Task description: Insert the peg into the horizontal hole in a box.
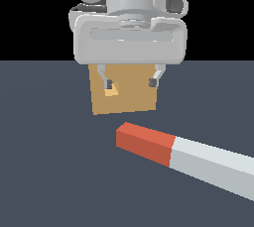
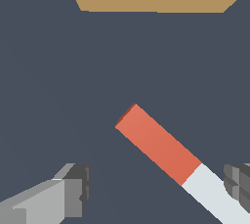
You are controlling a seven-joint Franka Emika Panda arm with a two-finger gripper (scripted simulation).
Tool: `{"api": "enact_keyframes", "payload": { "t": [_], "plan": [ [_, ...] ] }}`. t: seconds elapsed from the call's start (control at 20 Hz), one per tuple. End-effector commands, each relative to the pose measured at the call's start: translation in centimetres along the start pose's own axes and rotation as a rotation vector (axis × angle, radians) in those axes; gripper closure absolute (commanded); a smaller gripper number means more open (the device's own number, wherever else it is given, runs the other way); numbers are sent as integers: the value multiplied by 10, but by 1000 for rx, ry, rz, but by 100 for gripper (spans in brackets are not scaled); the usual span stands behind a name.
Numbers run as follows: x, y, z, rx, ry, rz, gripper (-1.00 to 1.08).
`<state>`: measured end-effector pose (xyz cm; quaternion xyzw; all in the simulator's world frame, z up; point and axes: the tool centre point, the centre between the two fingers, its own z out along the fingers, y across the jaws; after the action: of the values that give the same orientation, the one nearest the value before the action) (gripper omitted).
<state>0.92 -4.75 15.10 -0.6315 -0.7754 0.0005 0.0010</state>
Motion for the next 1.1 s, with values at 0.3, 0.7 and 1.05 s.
{"api": "enact_keyframes", "payload": {
  "t": [0.3,0.7,1.05],
  "plan": [
    [-30,16,18,-1,0,-191,-92],
    [-55,38,37,-1,0,-385,-92],
    [-75,63,54,-2,0,-565,-92]
  ]
}}
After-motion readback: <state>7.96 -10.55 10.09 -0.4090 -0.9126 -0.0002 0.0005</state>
